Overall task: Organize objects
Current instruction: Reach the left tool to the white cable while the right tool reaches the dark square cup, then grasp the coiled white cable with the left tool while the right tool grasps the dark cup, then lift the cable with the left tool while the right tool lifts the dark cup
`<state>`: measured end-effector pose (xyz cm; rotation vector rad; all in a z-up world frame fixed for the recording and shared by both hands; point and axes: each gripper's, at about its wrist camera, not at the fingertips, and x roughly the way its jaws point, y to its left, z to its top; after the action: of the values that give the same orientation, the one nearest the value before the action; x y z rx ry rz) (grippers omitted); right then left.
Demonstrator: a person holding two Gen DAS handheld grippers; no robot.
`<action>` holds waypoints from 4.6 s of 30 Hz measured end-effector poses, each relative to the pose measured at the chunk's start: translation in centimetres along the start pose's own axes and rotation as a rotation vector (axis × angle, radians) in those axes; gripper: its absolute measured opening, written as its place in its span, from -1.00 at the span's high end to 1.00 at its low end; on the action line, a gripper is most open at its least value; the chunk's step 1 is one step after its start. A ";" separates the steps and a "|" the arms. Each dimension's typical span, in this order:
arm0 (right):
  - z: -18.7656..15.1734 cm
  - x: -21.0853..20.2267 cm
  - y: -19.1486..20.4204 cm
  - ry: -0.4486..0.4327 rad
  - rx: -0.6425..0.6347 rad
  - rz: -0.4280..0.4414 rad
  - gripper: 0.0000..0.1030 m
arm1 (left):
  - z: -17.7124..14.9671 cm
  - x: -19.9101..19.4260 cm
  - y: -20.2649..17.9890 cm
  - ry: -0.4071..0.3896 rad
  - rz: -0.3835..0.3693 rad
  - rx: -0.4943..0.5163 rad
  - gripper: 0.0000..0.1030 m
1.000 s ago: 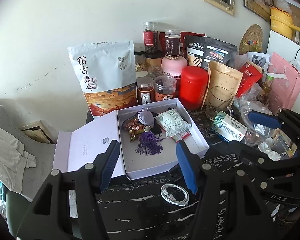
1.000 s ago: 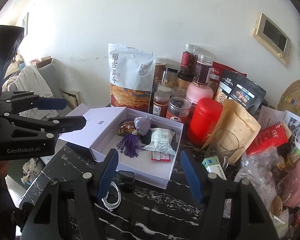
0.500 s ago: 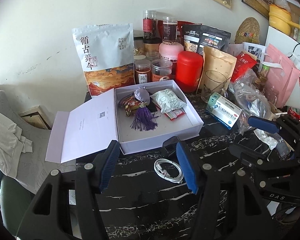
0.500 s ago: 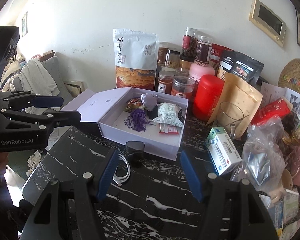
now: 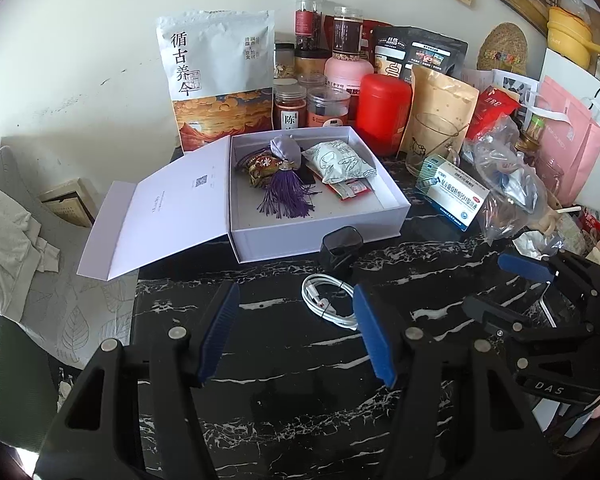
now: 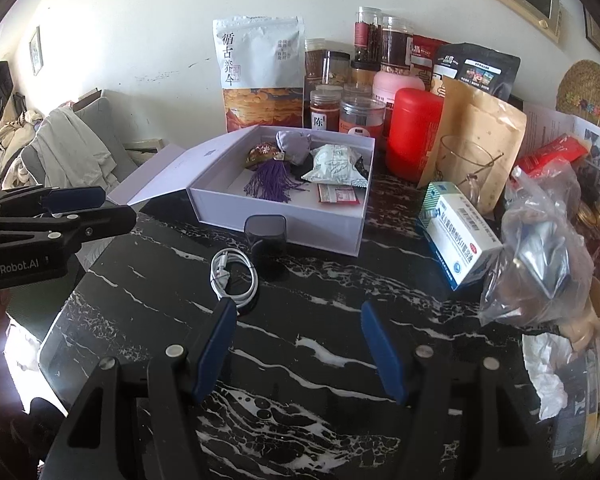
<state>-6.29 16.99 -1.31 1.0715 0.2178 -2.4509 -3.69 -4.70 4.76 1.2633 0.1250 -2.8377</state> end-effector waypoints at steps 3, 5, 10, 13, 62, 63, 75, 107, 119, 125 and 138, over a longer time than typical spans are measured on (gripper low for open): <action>-0.7 0.9 -0.3 0.022 0.005 0.004 -0.27 | -0.9 1.0 -0.5 0.021 -0.019 0.004 -0.12; -1.1 1.4 -0.5 0.034 0.012 0.010 -0.27 | -1.5 1.7 -0.9 0.039 -0.033 0.006 -0.12; -1.9 2.8 -1.4 0.072 0.040 0.007 -0.27 | -2.6 4.0 -2.2 0.067 -0.081 0.022 -0.13; -2.2 3.4 -2.1 0.086 0.053 0.002 -0.27 | -2.8 5.4 -2.6 0.085 -0.104 0.021 -0.17; 5.1 15.4 3.0 0.084 -0.002 0.078 -0.27 | -4.1 15.4 6.8 0.162 -0.106 -0.067 -0.09; 5.2 15.7 3.1 0.086 -0.001 0.086 -0.27 | -4.1 15.5 7.0 0.161 -0.127 -0.069 -0.11; 5.0 15.8 2.1 0.095 0.018 0.124 0.07 | -2.2 17.5 5.3 0.169 -0.169 0.010 -0.30; -3.8 5.8 2.2 0.086 -0.003 0.126 0.07 | -7.6 11.2 -1.3 0.177 -0.211 0.147 -0.01; -5.5 4.8 2.8 0.087 -0.009 0.136 0.07 | -10.0 10.5 -2.8 0.186 -0.168 0.204 -0.02; -5.7 5.5 2.7 0.098 -0.004 0.137 0.07 | -10.1 10.5 -2.8 0.175 -0.165 0.212 -0.03; -5.1 5.1 2.2 0.075 0.009 0.145 0.09 | -9.6 10.6 -2.7 0.174 -0.174 0.203 -0.01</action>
<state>-4.96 14.93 -8.48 1.1430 0.1478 -2.2877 -3.82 -1.11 -9.34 1.6146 -0.0533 -2.9419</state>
